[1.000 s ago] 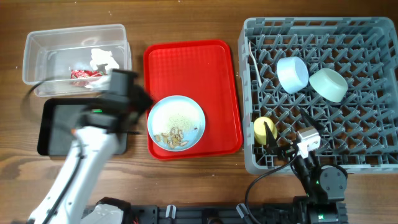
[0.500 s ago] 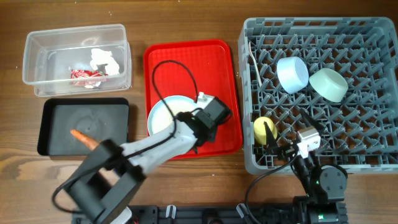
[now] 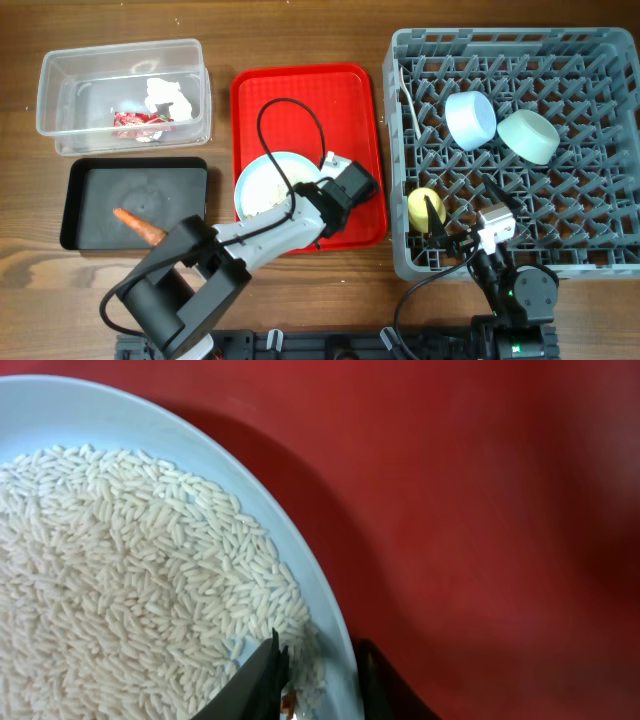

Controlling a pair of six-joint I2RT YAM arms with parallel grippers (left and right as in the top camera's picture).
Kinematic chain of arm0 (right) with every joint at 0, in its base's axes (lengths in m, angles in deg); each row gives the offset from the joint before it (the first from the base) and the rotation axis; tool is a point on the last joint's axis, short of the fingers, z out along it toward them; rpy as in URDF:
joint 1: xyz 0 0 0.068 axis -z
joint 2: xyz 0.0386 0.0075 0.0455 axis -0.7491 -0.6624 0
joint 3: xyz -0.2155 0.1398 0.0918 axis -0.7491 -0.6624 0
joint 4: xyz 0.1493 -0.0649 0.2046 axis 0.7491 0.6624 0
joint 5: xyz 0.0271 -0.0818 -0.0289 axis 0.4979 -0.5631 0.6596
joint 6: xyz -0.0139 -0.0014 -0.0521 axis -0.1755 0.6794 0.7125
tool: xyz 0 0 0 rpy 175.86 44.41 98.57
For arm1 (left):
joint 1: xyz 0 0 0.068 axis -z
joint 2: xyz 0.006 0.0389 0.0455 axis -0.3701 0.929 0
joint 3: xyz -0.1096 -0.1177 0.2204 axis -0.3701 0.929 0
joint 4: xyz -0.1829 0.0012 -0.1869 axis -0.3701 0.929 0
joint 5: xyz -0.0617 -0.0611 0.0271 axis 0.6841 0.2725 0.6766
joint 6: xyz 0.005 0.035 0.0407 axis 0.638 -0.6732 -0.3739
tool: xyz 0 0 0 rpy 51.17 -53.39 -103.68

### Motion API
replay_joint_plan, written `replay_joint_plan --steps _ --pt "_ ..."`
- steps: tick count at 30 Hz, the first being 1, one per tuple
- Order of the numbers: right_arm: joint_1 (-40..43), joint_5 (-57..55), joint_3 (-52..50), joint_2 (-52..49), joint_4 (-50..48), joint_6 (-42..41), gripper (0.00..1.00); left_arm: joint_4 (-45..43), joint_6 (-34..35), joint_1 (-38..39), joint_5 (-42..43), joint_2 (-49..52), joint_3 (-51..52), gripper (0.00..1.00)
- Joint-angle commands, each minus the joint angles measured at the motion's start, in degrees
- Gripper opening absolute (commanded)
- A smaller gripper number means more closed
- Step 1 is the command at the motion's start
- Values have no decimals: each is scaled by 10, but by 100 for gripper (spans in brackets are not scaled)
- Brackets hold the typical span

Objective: Sort waste into correct bins and load items into the dishwasher rack
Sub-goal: 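Reach the left gripper to the rim of the white rice plate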

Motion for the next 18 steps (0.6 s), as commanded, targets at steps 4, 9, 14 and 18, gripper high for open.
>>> replay_joint_plan --steps 4,9,14,18 --pt "3 11 -1 5 -3 3 100 12 -7 36 -74 14 -1 4" --pt "3 11 -1 5 -3 3 100 8 -6 23 -75 13 -1 4" --pt "3 11 -1 5 -3 3 100 66 -4 -1 -72 -19 -54 4" --pt "3 11 -1 5 -3 3 100 132 -5 -21 -56 -45 -130 4"
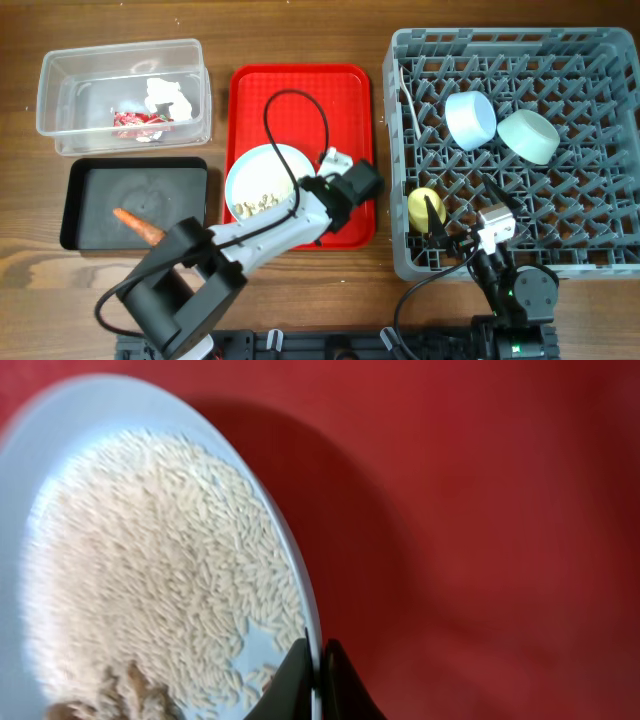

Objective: Sort waste into correct bins and load items into the dishwasher rack
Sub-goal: 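Reach the left gripper to the rim of the white rice plate, then grip the plate rim with the left gripper and lift it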

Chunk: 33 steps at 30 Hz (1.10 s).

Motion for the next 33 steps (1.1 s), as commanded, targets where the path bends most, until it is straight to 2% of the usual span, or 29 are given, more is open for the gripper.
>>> replay_joint_plan --steps 1,5,16,21,24,28,30,33 --pt "3 11 -1 5 -3 3 100 44 0 -27 16 -45 -88 4" --pt "3 11 -1 5 -3 3 100 91 -2 -56 51 -55 -144 4" --pt "3 11 -1 5 -3 3 100 203 -18 -96 25 -61 -185 4" --pt "3 11 -1 5 -3 3 100 279 25 -129 25 -83 -185 4" --pt "3 11 -1 5 -3 3 100 321 48 -174 33 -98 -185 4" --pt "3 11 -1 5 -3 3 100 331 43 -260 108 -118 -185 4" --pt "3 11 -1 5 -3 3 100 324 18 -297 161 -121 -185 4" --pt "3 11 -1 5 -3 3 100 309 -27 -370 278 -123 -185 4"
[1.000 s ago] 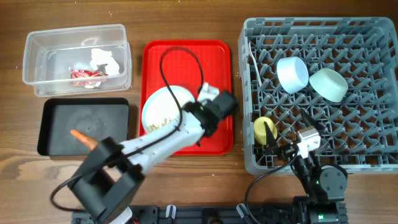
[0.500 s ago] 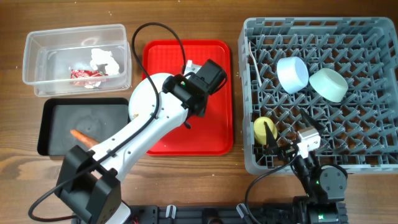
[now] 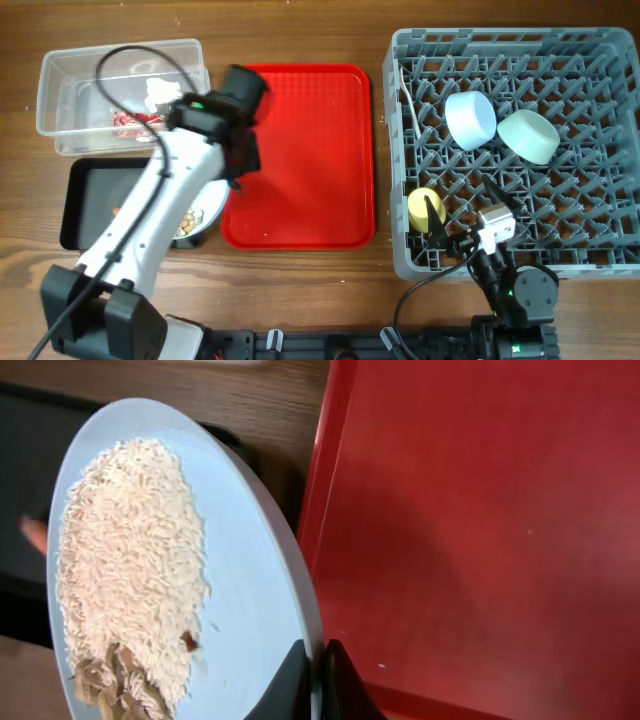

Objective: Sort waste into correct bins and load items into the dishwasher rack
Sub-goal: 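Grip the plate rim with the left gripper and lift it, then tilt the plate over the black tray to pour out the rice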

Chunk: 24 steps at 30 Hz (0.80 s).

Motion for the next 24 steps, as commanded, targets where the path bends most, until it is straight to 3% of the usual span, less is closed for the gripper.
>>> replay_joint_plan --steps 1,11,24 --pt "3 11 -1 5 -3 3 100 -15 -57 -82 160 -16 -14 4" --pt "3 11 -1 5 -3 3 100 -23 -133 -318 337 -55 -13 4" --pt "3 11 -1 5 -3 3 100 -7 -343 -586 734 -61 30 4"
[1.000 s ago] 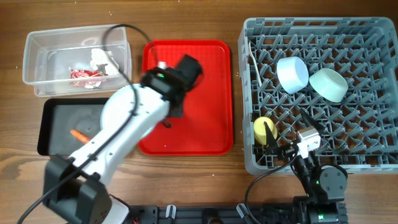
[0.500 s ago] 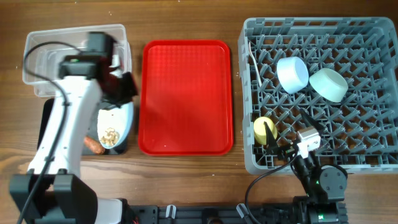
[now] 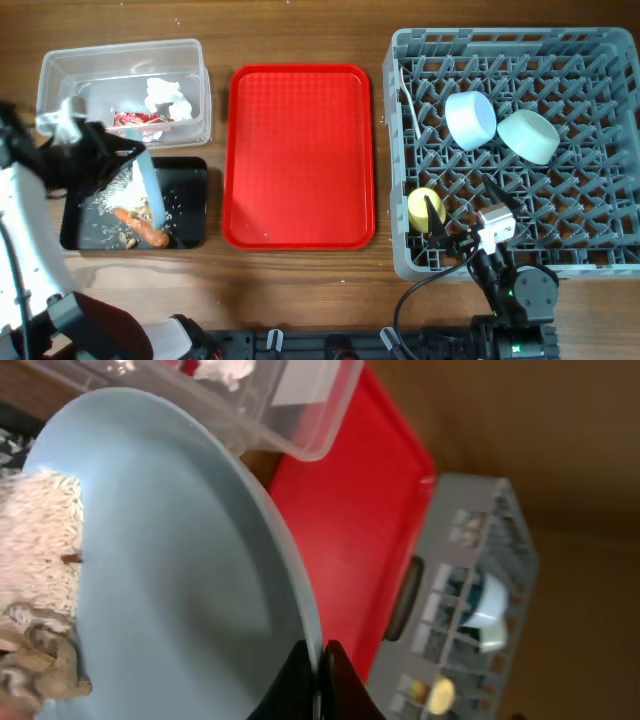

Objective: Sort waste into correct bins and load items into the dishwasher rack
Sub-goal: 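Tilt the plate over the black tray to pour out the rice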

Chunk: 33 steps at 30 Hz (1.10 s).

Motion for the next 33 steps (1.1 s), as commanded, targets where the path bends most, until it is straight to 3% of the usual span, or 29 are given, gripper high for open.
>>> replay_joint_plan --steps 1,6,11,14,18,22,28,33 --pt "3 11 -1 5 -3 3 100 24 -113 -74 189 -13 4 4" --pt "3 11 -1 5 -3 3 100 89 -203 -148 291 -13 4 4" --pt "3 11 -1 5 -3 3 100 207 -369 -219 387 -13 4 4" --pt "3 11 -1 5 -3 3 100 272 -444 -261 403 -13 5 4" --pt "3 11 -1 5 -3 3 100 287 -462 -277 401 -13 9 4" --pt "3 11 -1 5 -3 3 100 287 -465 -236 388 -14 14 4" --pt "3 11 -1 5 -3 3 100 249 -458 -83 318 -27 13 4" --pt "3 11 -1 5 -3 3 100 106 -313 125 223 -30 13 4"
